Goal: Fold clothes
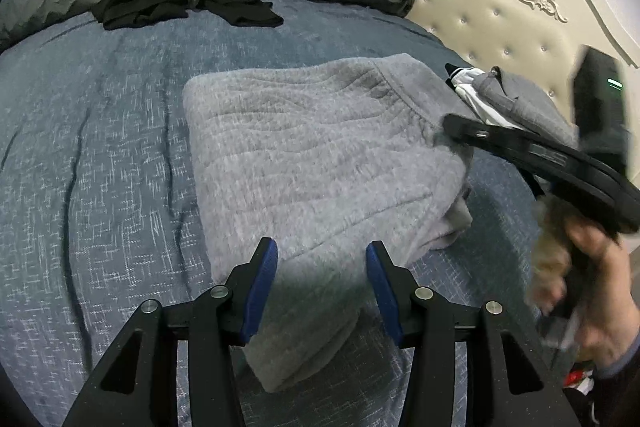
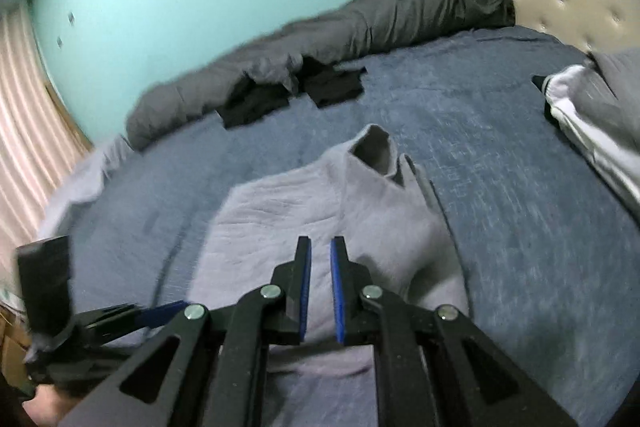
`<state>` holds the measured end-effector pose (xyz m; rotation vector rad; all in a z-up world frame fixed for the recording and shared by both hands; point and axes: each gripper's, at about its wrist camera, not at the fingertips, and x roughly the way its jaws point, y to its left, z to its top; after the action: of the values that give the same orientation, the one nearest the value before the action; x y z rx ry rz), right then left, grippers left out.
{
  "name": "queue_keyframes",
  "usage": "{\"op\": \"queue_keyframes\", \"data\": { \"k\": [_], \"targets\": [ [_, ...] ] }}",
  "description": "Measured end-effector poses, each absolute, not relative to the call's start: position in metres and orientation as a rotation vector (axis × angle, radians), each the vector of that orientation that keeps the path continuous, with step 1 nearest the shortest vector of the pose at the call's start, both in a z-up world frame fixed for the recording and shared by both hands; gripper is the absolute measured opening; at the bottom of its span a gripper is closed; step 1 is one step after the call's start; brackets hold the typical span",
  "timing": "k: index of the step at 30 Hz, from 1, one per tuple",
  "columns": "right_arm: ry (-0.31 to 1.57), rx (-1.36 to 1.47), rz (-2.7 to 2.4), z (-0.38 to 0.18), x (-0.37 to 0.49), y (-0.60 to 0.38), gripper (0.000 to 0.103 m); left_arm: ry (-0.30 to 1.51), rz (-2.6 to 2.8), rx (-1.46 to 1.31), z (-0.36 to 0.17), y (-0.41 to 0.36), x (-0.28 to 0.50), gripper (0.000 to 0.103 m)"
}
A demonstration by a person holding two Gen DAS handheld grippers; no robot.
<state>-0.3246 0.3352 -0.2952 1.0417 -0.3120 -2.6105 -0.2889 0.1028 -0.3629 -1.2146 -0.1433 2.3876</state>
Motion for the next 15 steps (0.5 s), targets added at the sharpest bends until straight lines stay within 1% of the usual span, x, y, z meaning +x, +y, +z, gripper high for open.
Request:
{"op": "queue_keyframes", "data": {
  "k": [3, 4, 6, 10, 12, 15],
  "targets": [
    [-0.272, 1.157, -2.637, -0.313, -0.346, 0.342, 0.009, -0.130, 2.383, -1.211, -0.365, 0.103, -0.288, 0.050],
    [-0.257, 1.172, -2.648, -0.316, -0.347, 0.343, 0.009, -0.127, 2.381, -1.210, -0.366, 0.103, -0.289, 0.050],
    [-0.231, 1.200, -2.672, -0.325, -0.348, 0.347, 0.005, -0.135, 2.374, -1.212, -0.368, 0.103, -0.289, 0.050],
    [-0.166, 1.292, -2.678, -0.351, -0.348, 0.351, 0.005, -0.126, 2.372, -1.216, -0.369, 0.106, -0.288, 0.050],
    [-0.184, 1.287, -2.674, -0.351, -0.348, 0.353, 0.005, -0.117, 2.380, -1.213, -0.369, 0.106, -0.288, 0.051],
    [-0.220, 1.223, -2.676, -0.332, -0.341, 0.357, 0.005, -0.120, 2.380, -1.207, -0.370, 0.105, -0.286, 0.050]
  ]
}}
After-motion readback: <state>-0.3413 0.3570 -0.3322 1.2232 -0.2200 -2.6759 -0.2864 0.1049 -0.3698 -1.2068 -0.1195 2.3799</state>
